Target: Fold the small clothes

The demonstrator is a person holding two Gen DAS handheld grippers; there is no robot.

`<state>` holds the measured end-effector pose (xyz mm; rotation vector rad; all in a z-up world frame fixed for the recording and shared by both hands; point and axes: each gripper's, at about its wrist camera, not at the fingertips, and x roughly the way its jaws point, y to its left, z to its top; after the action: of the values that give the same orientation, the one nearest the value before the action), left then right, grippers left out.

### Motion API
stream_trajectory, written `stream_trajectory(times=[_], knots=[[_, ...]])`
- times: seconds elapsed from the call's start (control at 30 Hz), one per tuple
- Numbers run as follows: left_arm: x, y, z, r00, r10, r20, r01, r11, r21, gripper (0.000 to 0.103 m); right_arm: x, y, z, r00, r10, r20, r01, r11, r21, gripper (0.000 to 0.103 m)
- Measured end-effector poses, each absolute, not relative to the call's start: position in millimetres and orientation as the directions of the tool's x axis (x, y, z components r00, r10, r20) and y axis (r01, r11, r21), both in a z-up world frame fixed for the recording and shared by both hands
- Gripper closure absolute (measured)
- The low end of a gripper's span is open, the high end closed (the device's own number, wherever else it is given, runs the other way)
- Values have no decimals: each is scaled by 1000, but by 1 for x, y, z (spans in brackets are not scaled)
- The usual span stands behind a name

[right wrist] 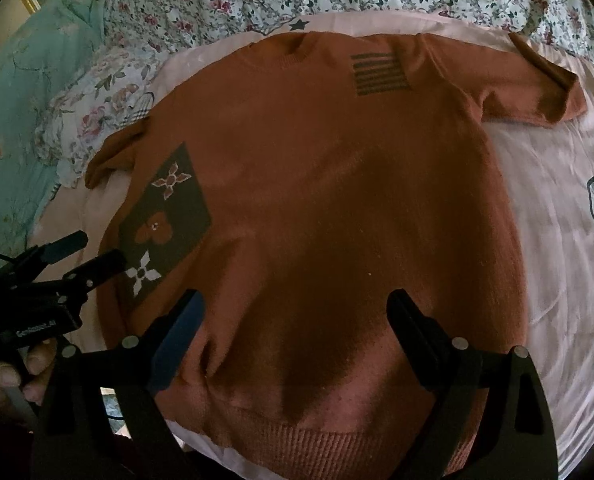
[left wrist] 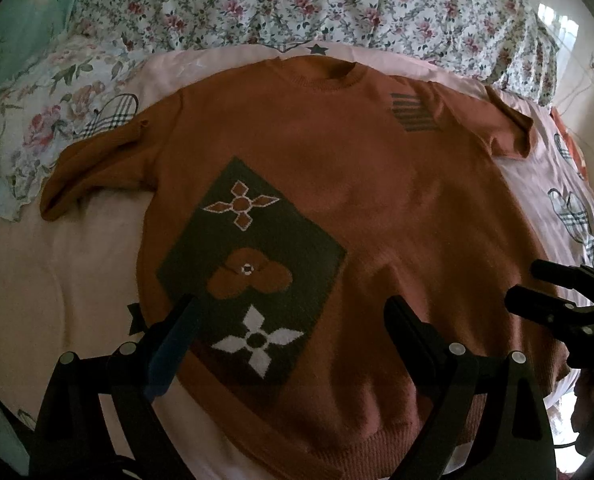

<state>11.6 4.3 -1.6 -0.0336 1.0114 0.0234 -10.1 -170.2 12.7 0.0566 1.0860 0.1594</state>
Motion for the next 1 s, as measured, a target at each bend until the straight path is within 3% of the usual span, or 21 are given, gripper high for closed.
stream_trajectory(times=[1.0], knots=[[37,2,-7,520,-18,-854,-26,999,-38,10,9,-186,9,451,142,-881,-78,990,119,10]])
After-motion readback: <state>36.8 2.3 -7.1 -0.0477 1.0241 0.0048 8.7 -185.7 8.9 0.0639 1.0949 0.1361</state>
